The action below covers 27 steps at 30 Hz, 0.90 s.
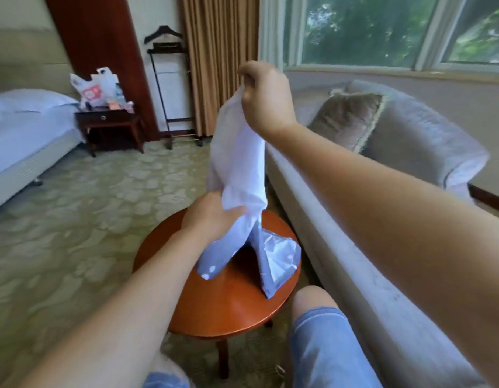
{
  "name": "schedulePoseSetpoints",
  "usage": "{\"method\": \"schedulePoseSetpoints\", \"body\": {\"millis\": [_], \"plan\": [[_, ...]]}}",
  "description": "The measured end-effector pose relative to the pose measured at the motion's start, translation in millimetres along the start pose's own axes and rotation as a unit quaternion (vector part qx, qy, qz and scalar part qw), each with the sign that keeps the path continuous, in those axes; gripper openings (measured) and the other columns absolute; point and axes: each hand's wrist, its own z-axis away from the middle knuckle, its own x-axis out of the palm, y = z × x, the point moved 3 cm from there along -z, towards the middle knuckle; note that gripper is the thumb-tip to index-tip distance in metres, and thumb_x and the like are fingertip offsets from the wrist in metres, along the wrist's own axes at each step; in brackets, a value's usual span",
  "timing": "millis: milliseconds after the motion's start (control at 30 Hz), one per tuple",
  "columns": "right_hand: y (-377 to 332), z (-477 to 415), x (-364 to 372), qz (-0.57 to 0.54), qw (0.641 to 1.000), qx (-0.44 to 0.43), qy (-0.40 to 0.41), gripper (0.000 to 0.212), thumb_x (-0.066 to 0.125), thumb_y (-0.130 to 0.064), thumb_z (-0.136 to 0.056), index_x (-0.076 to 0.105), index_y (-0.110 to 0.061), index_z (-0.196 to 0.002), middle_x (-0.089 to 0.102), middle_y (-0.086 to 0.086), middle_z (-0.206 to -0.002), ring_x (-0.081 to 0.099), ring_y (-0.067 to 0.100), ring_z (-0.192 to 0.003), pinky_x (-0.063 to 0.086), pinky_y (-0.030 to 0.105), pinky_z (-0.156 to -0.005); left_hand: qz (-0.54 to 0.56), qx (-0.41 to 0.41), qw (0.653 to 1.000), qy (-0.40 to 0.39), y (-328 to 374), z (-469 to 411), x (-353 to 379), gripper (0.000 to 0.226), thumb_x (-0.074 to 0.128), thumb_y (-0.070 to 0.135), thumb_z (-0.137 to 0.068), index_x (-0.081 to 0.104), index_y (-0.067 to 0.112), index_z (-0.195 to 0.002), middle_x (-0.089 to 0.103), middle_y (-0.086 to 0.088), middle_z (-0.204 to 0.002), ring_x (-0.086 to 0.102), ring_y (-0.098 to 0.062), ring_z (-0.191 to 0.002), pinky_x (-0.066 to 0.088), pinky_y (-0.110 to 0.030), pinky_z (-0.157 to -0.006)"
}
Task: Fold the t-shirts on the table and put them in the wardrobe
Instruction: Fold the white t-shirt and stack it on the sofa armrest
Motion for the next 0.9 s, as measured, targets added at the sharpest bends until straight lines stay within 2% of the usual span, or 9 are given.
{"method": "schedulePoseSetpoints", "body": {"millis": [133, 267, 433, 533, 600, 667, 767, 833, 900], "plan": [[36.7, 30.5, 37.0, -0.046, 0.984, 0.156, -0.068, 0.035, 0.046, -0.003, -0.086, 0.071, -0.006, -0.11, 0.07, 0.011, -0.114, 0.06, 0.026, -0.111, 0.042, 0.027, -0.092, -0.04, -0.079, 0.996, 0.004, -50.0, -3.6, 20.9, 0.035, 0.054, 0.034, -0.096, 0.067, 0.002, -0.1, 0.067, -0.022, -0.106, 0.061, -0.039, -0.103, 0.05, -0.039, -0.083], [85.8, 61.9, 70.2, -0.06, 0.94, 0.304, -0.144, 0.041, 0.046, -0.004, -0.086, 0.068, -0.008, -0.12, 0.066, 0.012, -0.124, 0.057, 0.027, -0.119, 0.043, 0.028, -0.102, 0.038, -0.091, 0.993, -0.061, -81.8, -14.1, 22.5, 0.027, 0.065, 0.022, -0.09, 0.057, 0.014, -0.065, 0.06, -0.009, -0.067, 0.063, -0.035, -0.078, 0.037, -0.032, -0.06], [114.6, 91.7, 104.2, -0.084, 0.892, 0.381, -0.23, 0.037, 0.044, -0.002, -0.088, 0.067, 0.0, -0.117, 0.066, 0.017, -0.115, 0.06, 0.036, -0.109, 0.051, 0.042, -0.095, 0.262, -0.139, 0.943, -0.149, -97.3, -14.6, 4.9, 0.01, 0.071, 0.018, -0.088, 0.071, 0.014, -0.097, 0.071, -0.009, -0.091, 0.064, -0.021, -0.079, 0.051, -0.024, -0.067], [112.6, 94.1, 119.5, -0.136, 0.878, 0.371, -0.269, 0.033, 0.048, 0.002, -0.089, 0.066, -0.004, -0.115, 0.059, 0.004, -0.085, 0.056, 0.023, -0.086, 0.049, 0.023, -0.067, 0.36, -0.187, 0.913, -0.049, -120.4, -28.7, -4.0, 0.006, 0.065, 0.012, -0.091, 0.07, 0.011, -0.089, 0.068, -0.013, -0.078, 0.059, -0.025, -0.079, 0.046, -0.032, -0.071], [101.4, 92.9, 128.1, -0.281, 0.832, 0.383, -0.285, 0.047, 0.047, 0.006, -0.091, 0.054, -0.009, -0.134, 0.058, 0.001, -0.095, 0.054, 0.018, -0.083, 0.042, 0.02, -0.062, 0.32, -0.236, 0.911, 0.111, -151.8, -45.1, -15.3, 0.009, 0.063, 0.012, -0.092, 0.069, 0.005, -0.093, 0.062, -0.01, -0.068, 0.055, -0.024, -0.079, 0.04, -0.029, -0.06], [97.7, 92.8, 139.3, -0.378, 0.788, 0.389, -0.292, 0.062, 0.047, 0.005, -0.092, 0.036, -0.021, -0.148, 0.057, -0.002, -0.118, 0.059, 0.017, -0.095, 0.046, 0.025, -0.072, 0.208, -0.283, 0.909, 0.225, -180.3, -56.4, -25.6, 0.029, 0.056, 0.019, -0.089, 0.065, 0.0, -0.108, 0.066, -0.025, -0.093, 0.064, -0.034, -0.094, 0.049, -0.038, -0.069], [119.1, 114.1, 154.1, -0.303, 0.831, 0.358, -0.299, 0.048, 0.047, 0.01, -0.089, 0.05, -0.012, -0.132, 0.062, 0.021, -0.114, 0.056, 0.017, -0.085, 0.043, 0.023, -0.066, 0.159, -0.343, 0.91, 0.169, -190.0, -59.2, -7.0, 0.072, 0.059, 0.028, -0.082, 0.033, 0.015, -0.148, 0.048, -0.013, -0.143, 0.056, -0.034, -0.119, 0.052, -0.043, -0.091], [150.6, 146.1, 160.5, -0.15, 0.875, 0.318, -0.332, 0.028, 0.049, 0.01, -0.085, 0.063, 0.008, -0.11, 0.061, 0.024, -0.09, 0.05, 0.016, -0.078, 0.037, 0.024, -0.061, 0.127, -0.308, 0.934, 0.131, -180.4, -58.2, 22.1, 0.076, 0.065, 0.027, -0.081, 0.033, 0.015, -0.149, 0.051, -0.013, -0.14, 0.055, -0.031, -0.121, 0.048, -0.041, -0.098], [182.0, 189.3, 162.0, -0.032, 0.862, 0.289, -0.415, 0.019, 0.051, 0.005, -0.086, 0.07, 0.003, -0.092, 0.058, 0.013, -0.082, 0.046, 0.015, -0.077, 0.032, 0.024, -0.063, 0.132, -0.235, 0.96, 0.073, -158.6, -52.7, 60.5, 0.045, 0.061, 0.015, -0.087, 0.054, 0.01, -0.131, 0.064, -0.014, -0.119, 0.061, -0.029, -0.109, 0.048, -0.036, -0.091]]}}
